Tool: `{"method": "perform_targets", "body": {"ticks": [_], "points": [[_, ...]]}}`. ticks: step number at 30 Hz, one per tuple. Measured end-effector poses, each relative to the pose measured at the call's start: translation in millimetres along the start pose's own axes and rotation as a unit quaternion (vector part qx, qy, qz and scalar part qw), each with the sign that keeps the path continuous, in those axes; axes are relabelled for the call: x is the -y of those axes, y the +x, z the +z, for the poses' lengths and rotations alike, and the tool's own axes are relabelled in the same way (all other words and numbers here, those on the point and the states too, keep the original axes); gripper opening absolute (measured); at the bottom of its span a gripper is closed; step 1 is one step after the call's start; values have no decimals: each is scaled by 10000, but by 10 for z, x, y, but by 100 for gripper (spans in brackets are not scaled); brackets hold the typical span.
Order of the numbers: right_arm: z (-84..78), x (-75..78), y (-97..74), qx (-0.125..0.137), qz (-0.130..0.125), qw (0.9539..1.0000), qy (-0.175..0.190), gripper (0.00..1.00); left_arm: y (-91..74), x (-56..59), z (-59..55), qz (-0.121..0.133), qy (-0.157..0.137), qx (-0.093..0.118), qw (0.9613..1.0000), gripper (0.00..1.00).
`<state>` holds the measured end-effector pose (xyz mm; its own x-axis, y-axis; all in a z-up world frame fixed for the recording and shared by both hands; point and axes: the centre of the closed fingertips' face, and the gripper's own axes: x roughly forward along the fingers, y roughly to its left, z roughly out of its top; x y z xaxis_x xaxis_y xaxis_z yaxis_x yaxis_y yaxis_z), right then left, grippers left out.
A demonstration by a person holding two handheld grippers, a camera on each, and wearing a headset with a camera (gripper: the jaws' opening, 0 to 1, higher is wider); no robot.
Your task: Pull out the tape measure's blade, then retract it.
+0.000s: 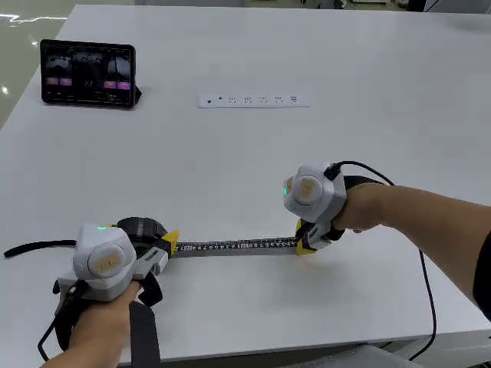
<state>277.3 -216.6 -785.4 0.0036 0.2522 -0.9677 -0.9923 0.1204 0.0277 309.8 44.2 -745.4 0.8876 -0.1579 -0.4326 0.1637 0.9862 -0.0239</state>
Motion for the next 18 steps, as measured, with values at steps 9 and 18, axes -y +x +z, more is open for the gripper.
{"method": "perform_targets", "body": {"ticks": [9,18], "points": [[36,18,12,95,-10,9994,324,8,19,-7,-9,-14,-15,-9,10000,64],[75,17,21,23,18,9994,341,9,25,-7,-19,-28,-24,-28,10000,64]]}}
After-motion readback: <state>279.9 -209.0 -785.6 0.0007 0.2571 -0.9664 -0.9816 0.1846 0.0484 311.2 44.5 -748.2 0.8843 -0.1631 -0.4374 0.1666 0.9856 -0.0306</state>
